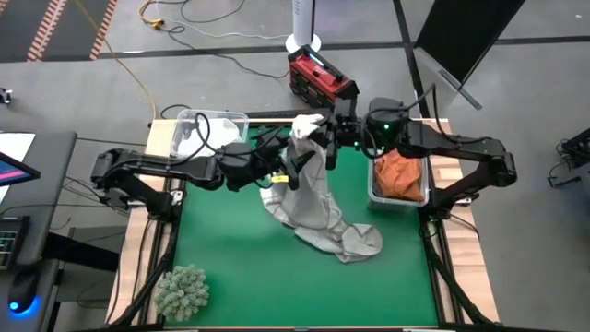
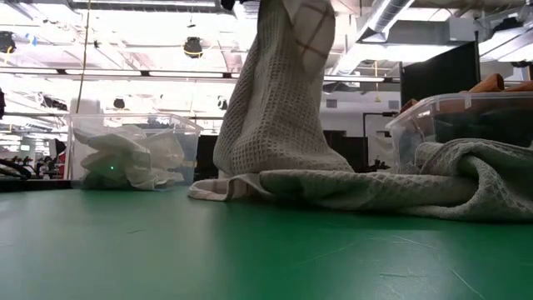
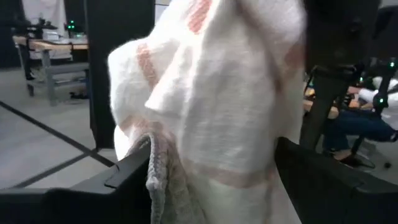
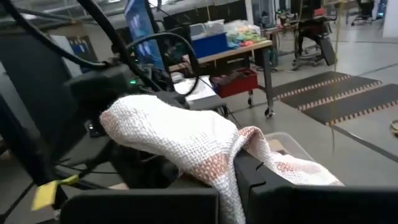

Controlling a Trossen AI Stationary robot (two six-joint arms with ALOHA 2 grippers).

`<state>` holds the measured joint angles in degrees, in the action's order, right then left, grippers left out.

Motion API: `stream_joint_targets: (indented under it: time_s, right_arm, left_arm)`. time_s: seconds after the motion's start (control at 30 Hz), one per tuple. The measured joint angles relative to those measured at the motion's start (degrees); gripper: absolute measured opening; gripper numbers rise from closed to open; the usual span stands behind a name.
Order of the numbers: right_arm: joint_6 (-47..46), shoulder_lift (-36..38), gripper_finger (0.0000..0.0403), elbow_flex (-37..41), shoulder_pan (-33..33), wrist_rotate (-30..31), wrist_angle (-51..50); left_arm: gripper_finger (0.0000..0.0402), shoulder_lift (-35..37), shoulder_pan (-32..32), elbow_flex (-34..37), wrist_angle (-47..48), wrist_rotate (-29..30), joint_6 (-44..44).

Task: Sort towels by color in basket
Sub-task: Put the white patterned towel into the left transparent bin

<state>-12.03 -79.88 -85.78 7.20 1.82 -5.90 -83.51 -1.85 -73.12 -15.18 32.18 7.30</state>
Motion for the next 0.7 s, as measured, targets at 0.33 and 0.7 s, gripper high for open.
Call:
stream_joint_targets:
  time_s: [0.33, 0.7]
  right_arm:
    - [0.31, 2.68, 0.0026, 0.0, 0.43, 0.78, -3.15]
    - [0.44, 3.02, 0.0027, 0.0, 0.39, 1.12, -8.91]
  left_arm:
    - [0.0282, 9.73, -0.44, 0.0, 4.92, 2.0, -13.6]
    - [0.0281, 11.8, -1.86, -0.11, 5.94, -2.86, -12.46]
